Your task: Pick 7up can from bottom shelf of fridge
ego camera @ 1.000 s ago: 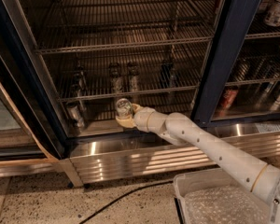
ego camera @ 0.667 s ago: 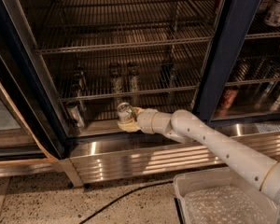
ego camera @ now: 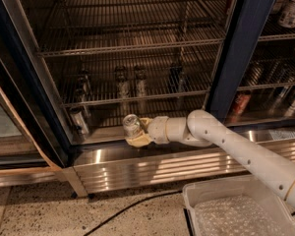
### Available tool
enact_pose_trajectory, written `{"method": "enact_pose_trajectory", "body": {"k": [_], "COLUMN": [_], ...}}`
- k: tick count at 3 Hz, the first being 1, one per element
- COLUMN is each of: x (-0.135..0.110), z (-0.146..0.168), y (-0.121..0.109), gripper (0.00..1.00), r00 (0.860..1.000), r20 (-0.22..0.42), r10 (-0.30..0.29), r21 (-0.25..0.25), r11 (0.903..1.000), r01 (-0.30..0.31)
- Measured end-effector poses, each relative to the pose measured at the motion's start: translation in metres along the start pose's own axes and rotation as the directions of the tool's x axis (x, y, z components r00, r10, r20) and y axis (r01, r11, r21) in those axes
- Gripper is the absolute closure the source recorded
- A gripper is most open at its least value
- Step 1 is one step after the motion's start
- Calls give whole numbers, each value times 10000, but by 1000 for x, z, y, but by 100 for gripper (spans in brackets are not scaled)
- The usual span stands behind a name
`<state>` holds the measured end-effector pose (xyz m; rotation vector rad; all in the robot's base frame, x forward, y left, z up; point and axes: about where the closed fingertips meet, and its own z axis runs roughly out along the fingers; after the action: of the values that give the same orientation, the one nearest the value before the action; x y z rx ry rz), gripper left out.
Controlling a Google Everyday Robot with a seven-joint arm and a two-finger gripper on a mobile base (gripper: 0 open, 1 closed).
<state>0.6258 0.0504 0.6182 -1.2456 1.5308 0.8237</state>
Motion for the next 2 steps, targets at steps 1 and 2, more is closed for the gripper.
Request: {"method": "enact_pose_trajectory", "body": {"k": [1, 2], "x": [-28, -55], "z": [-21, -48], "y": [26, 50], "gripper": [100, 100], "r00": [9960, 9840], "r20": [445, 1324], "r10": [-777, -1189], "r21": [-490, -708], "r11": [9956, 9891], "r01": [798, 1290]}}
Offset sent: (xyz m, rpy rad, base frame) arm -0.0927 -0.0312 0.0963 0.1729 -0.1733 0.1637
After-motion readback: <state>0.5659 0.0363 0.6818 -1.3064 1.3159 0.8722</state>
